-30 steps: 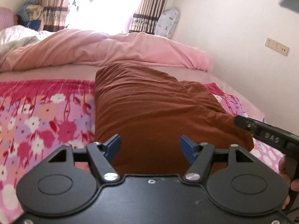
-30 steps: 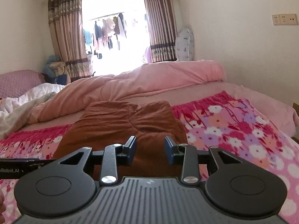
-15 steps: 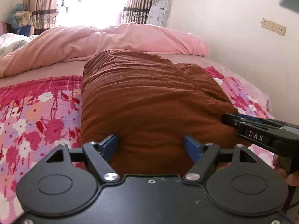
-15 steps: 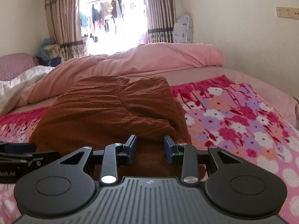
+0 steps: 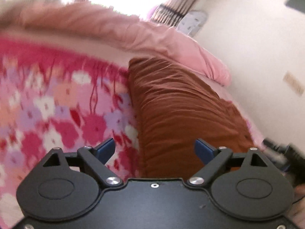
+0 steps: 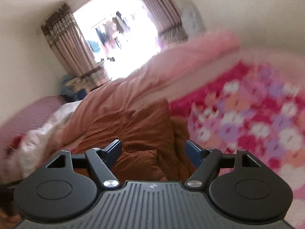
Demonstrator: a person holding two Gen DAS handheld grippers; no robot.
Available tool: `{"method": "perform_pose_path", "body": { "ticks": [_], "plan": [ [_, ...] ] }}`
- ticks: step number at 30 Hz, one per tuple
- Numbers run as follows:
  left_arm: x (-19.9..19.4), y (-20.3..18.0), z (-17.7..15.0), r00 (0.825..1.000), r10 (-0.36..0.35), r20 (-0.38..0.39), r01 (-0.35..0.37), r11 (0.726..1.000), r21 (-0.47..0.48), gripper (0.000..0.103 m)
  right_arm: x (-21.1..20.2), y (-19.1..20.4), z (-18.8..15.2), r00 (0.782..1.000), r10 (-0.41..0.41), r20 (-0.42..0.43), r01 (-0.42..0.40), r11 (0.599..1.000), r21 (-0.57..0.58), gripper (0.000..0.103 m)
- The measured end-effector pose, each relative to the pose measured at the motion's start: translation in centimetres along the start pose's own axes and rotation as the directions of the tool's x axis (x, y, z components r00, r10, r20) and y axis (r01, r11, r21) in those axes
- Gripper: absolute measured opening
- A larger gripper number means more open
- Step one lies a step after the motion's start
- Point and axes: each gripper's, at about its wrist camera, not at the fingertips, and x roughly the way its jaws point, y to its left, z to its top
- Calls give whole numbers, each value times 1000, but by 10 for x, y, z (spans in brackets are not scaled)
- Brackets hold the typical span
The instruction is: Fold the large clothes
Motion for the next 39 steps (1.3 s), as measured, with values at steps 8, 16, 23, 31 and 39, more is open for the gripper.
{"method": "perform_pose_path", "body": {
  "ticks": [8, 16, 23, 31, 39],
  "plan": [
    [51, 60, 5, 971, -208, -116, 165, 938, -304, 94, 51, -78, 4, 975, 175, -138, -119, 932, 343, 89],
    [87, 54, 15, 924, -362, -127, 309, 899, -310, 101, 86, -112, -10, 901, 395, -181, -261, 825, 501, 92],
    [118, 33, 22, 886, -420, -199, 360, 891, -278, 103, 105, -104, -1, 867, 454, -204, -311, 813, 491, 94],
    [125, 23, 27, 887, -407, -216, 347, 899, -266, 102, 120, -89, 3, 858, 471, -205, -335, 815, 473, 94],
    [91, 6, 35, 906, -366, -211, 307, 914, -265, 72, 102, -79, -5, 883, 444, -149, -305, 786, 538, 43]
  ]
}}
